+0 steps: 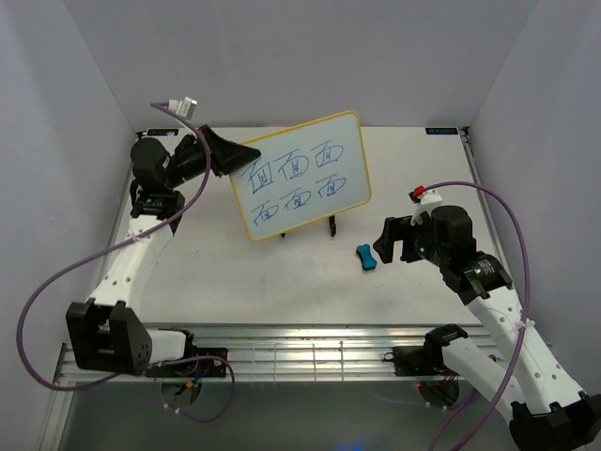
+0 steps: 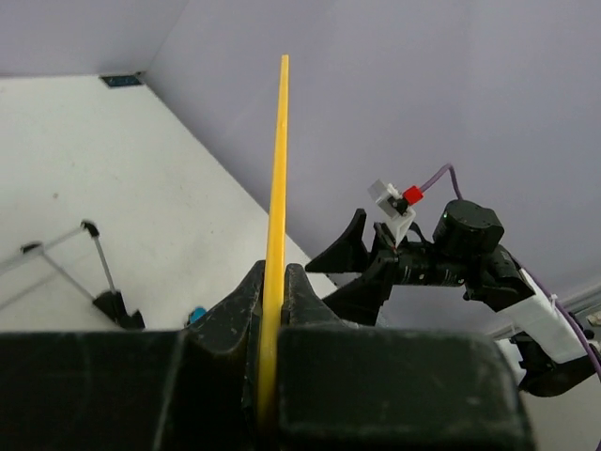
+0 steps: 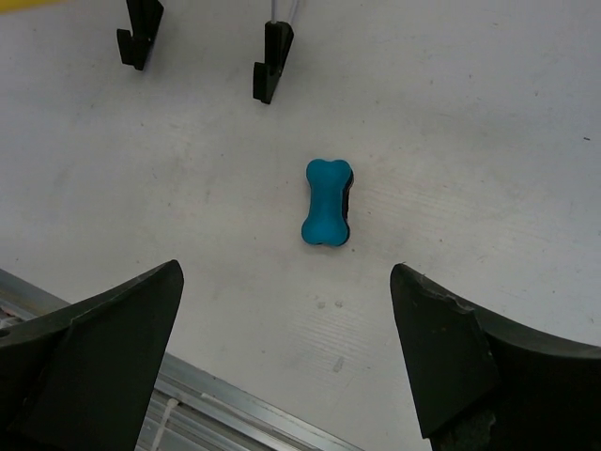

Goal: Erase the whiteboard

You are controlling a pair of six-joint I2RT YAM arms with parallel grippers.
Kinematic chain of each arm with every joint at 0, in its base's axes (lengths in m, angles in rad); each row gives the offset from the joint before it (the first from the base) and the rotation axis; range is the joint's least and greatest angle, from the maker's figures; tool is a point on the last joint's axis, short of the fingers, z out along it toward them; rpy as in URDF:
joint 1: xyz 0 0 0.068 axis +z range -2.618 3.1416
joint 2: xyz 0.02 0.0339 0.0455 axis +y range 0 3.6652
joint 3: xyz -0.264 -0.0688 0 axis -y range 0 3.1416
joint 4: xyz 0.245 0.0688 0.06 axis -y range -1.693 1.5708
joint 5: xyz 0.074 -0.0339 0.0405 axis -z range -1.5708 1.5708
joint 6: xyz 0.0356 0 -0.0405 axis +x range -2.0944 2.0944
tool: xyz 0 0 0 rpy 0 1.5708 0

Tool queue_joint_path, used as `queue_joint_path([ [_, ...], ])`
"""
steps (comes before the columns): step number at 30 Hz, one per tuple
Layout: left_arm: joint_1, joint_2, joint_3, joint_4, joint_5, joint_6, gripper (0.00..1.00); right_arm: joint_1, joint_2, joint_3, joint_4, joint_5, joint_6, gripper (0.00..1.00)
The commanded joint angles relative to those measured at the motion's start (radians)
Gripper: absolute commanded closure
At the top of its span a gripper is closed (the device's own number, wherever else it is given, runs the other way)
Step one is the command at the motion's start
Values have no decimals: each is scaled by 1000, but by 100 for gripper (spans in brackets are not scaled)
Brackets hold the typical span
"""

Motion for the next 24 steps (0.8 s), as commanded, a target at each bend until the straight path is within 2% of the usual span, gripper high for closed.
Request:
queue_joint_path([
  [1,7,-166,-102,-330,-133,113,100,-6,4,51,24,-1,-33,3],
  [2,3,-203,-113,-496,-164,150,100,-6,16,56,16,2,-33,3],
  [3,3,-240,-132,-564,-190,185,100,-6,44,67,15,-2,-26,2],
  [4,3,-304,-137,-706,-248,255,100,-6,61,76,16,-27,-21,2],
  [8,3,-405,-145,-997,-314,403,100,-9,173,125,5,-39,-24,0],
  [10,3,-447,-181,-1057,-320,418,100,-9,205,137,7,-47,-39,0],
  [14,3,-533,-241,-1151,-275,434,100,-9,352,153,-1,-33,-76,13],
  [18,3,-584,-284,-1174,-207,417,100,-9,484,174,-39,27,-96,18],
  [24,3,-564,-381,-1171,-172,383,100,6,615,153,44,30,-113,28],
])
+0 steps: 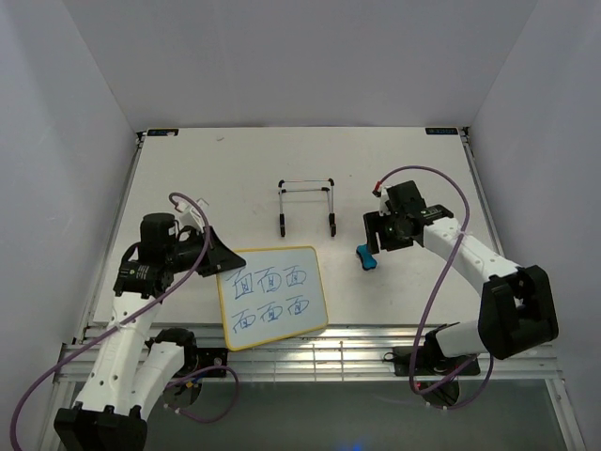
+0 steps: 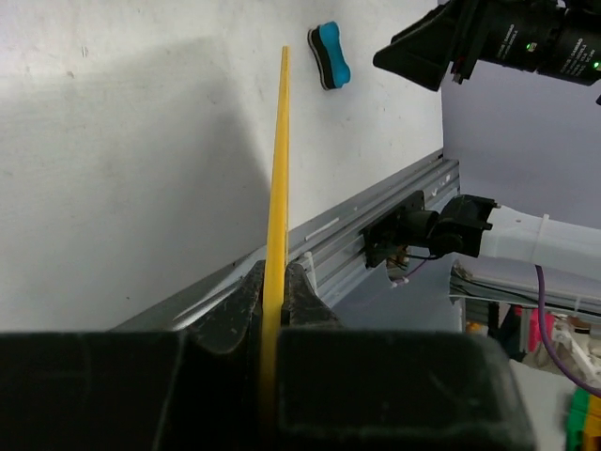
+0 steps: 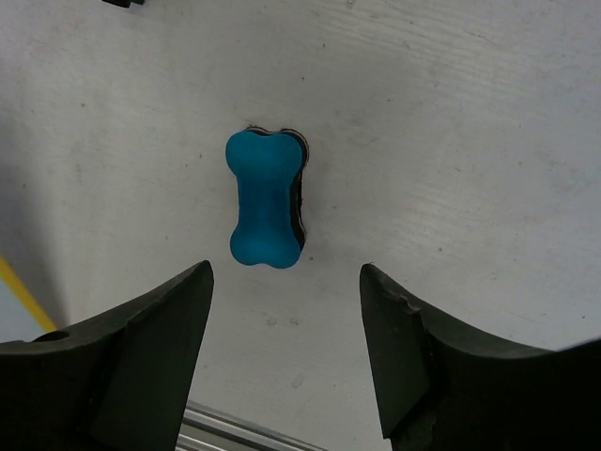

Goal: Erase the whiteboard

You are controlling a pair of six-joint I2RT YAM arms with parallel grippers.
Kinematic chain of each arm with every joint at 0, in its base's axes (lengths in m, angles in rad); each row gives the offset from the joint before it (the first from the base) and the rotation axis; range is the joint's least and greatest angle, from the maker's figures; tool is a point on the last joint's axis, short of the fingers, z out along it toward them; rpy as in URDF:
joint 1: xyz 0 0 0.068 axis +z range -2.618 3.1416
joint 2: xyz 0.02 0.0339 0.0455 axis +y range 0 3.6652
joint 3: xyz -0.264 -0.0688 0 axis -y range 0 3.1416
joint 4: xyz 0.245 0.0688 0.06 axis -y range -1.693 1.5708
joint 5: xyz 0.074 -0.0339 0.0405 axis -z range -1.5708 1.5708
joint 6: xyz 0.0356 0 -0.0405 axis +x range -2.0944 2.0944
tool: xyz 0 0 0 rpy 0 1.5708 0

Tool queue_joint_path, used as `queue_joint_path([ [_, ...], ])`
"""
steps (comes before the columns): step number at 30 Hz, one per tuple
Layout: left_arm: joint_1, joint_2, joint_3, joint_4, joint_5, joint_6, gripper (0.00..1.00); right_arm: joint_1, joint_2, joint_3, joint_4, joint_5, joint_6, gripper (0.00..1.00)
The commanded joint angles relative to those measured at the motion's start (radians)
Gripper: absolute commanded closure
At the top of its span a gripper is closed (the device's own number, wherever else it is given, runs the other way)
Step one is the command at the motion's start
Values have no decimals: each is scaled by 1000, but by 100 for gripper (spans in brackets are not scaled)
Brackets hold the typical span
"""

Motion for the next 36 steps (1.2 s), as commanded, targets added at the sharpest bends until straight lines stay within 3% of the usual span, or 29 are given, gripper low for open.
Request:
queue_joint_path([
  [1,2,17,-54,21,63,-40,100,14,46,13,70,19,-28,31],
  [16,2,128,-120,50,-69,-54,100,91,237,13,166,89,-5,41],
  [23,2,145,-109,53,-115,-27,100,108,251,13,179,117,8,64],
  [34,2,183,-75,59,-95,21,100,111,259,-5,188,140,14,65],
  [36,2,181,-80,79,-80,21,100,111,251,-5,182,142,18,73],
])
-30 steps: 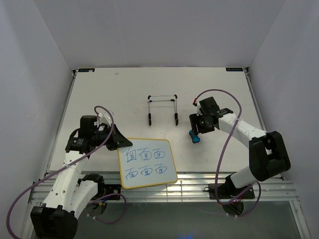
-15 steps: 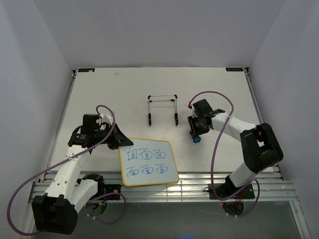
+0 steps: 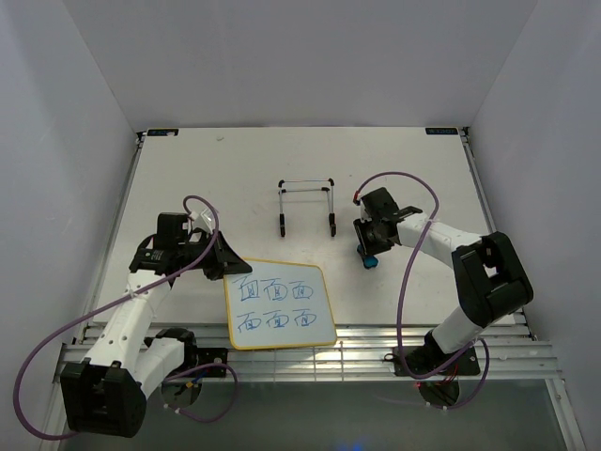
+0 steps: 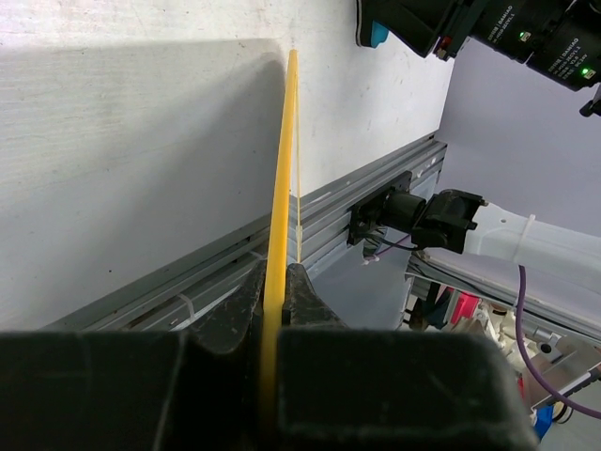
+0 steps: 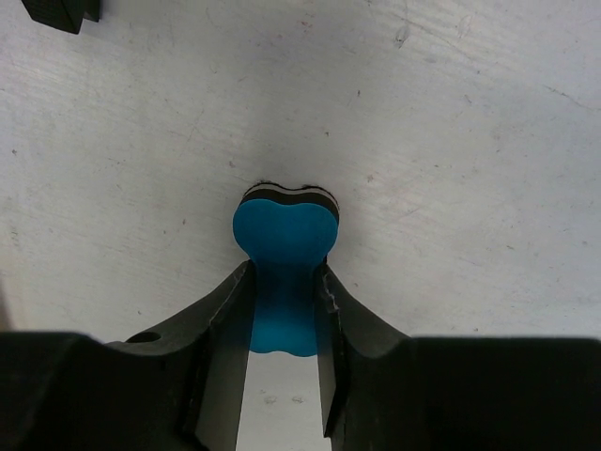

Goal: Erase the whiteboard

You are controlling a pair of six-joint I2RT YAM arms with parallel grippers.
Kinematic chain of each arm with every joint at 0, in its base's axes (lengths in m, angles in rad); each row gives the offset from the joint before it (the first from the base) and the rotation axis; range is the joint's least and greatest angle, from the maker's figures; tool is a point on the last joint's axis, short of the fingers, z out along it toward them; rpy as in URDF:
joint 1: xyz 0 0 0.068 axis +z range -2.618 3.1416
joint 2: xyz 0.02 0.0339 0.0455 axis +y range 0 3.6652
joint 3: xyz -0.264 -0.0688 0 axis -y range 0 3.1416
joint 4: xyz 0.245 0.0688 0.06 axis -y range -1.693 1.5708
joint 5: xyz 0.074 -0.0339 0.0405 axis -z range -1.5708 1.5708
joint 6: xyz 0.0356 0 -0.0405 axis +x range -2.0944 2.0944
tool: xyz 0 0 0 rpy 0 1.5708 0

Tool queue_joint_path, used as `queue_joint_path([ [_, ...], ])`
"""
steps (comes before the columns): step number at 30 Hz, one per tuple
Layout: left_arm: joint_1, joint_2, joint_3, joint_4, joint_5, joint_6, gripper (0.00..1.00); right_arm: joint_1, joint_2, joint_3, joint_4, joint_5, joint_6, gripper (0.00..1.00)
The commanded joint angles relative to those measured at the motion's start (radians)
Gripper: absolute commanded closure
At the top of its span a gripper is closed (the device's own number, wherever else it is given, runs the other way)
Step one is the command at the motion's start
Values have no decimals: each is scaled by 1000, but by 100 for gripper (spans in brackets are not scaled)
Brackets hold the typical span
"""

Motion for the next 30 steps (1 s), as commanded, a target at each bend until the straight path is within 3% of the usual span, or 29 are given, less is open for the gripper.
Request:
queue_joint_path([
  [1,2,-2,17,45,-111,90,100,7,-12,-3,25,25,15,76],
  [7,2,-2,20,56,-160,77,100,39,-176,9,15,-62,38,77],
  [15,2,9,14,76,-169,70,100,251,-319,74,90,-226,113,78],
  [23,4,3,14,79,-163,70,100,576,-234,210,243,-214,151,80],
  [30,2,6,15,80,-173,64,100,728,-74,390,249,-144,136,80],
])
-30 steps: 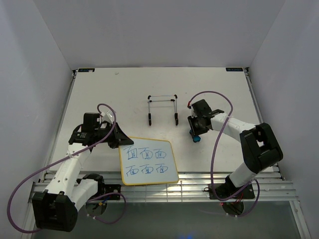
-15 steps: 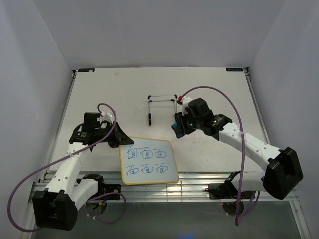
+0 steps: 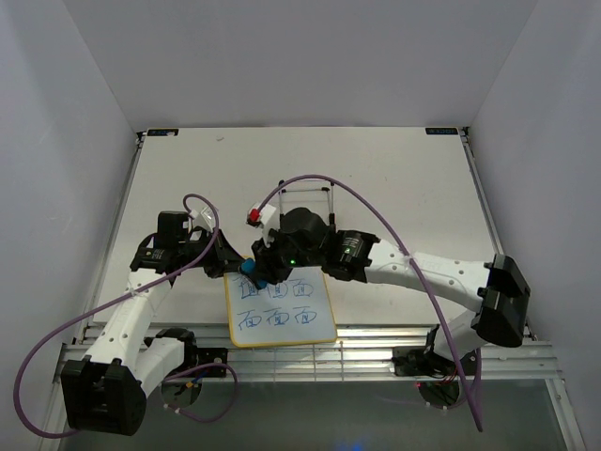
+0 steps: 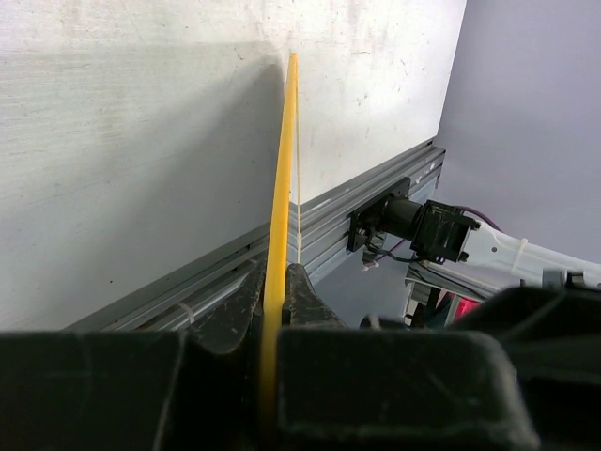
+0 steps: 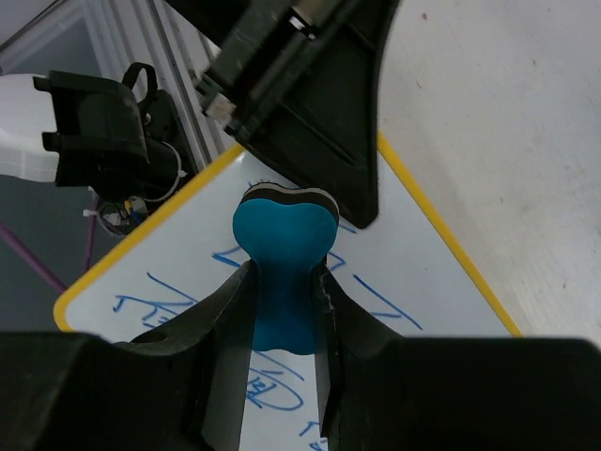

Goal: Erase the whiteboard

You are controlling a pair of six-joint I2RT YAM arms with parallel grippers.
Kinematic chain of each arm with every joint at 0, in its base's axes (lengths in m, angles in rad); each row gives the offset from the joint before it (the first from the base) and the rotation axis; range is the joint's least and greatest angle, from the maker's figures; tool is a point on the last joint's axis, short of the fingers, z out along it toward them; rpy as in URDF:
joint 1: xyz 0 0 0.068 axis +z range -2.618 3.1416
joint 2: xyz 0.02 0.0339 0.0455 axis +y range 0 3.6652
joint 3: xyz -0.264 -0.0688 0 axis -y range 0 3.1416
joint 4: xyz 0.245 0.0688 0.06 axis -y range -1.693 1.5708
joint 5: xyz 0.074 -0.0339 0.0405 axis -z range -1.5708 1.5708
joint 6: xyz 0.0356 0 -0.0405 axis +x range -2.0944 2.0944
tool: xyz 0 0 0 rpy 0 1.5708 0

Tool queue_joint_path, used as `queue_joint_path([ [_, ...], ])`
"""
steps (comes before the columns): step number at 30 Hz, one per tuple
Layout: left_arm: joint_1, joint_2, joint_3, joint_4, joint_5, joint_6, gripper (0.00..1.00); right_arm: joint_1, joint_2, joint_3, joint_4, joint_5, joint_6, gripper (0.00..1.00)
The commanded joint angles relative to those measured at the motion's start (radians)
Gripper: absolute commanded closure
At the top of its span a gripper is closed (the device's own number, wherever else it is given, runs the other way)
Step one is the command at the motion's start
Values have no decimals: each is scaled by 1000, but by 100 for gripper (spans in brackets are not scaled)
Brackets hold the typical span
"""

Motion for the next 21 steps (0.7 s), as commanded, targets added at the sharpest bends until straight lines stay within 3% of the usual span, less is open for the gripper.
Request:
queue_joint_path([
  [1,3,-7,14,46,-174,71,100,59,56,109,36,49,2,80],
  [7,3,1,14,46,-174,69,100,122,97,157,20,70,6,80],
  [21,3,-4,12,48,-152,75,100,104,163,106,-27,184,102,80],
])
